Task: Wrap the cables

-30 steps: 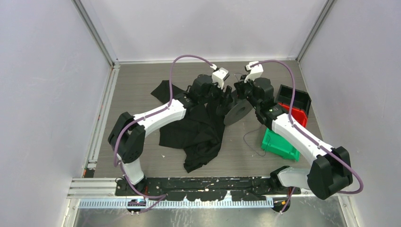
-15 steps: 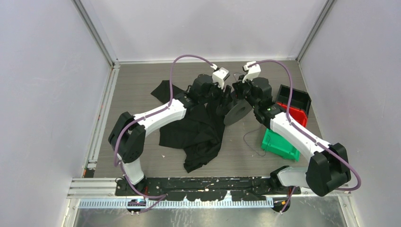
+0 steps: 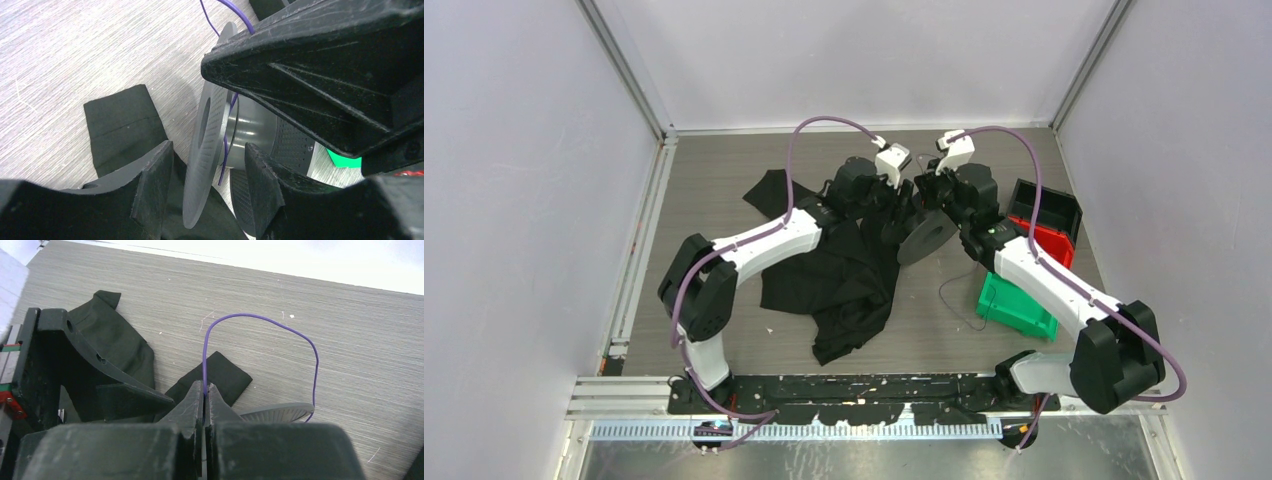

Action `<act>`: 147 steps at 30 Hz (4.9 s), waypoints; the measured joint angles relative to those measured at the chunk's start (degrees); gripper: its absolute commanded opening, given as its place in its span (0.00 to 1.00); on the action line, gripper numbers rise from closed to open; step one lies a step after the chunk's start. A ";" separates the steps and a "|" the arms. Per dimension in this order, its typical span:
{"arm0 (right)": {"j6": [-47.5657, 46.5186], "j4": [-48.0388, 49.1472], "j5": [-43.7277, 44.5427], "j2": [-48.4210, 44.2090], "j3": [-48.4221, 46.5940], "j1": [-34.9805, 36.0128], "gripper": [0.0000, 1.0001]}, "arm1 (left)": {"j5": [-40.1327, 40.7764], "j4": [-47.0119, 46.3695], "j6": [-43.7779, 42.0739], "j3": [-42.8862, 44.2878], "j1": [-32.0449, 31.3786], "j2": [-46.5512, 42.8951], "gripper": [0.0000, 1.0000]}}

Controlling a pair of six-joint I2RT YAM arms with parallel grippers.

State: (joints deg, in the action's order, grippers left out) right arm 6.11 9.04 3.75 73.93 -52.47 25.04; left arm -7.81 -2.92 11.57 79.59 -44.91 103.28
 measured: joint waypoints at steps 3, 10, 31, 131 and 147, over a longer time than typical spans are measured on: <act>0.00 -0.02 -0.02 0.00 0.00 0.00 0.00 | -0.22 0.00 0.00 0.02 0.00 0.37 0.52; 0.02 0.00 -0.46 0.11 0.00 0.00 0.00 | -0.37 -0.04 -0.04 0.44 0.00 0.85 0.45; 0.07 -0.09 -1.09 1.03 0.00 0.00 0.01 | -1.38 0.24 -2.32 2.05 0.02 3.08 0.01; 13.42 -13.29 21.70 -30.84 19.89 2.49 0.01 | -18.01 69.79 -10.54 34.58 13.84 -16.50 0.00; 22.93 -28.65 17.20 -23.08 15.93 5.49 0.01 | -13.79 45.16 4.74 18.99 21.40 -28.17 0.00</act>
State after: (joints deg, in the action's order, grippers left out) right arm 29.04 -19.62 20.95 50.85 -36.53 30.52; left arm -21.61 42.24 16.32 98.59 -23.51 75.11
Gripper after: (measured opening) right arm 0.026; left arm 0.032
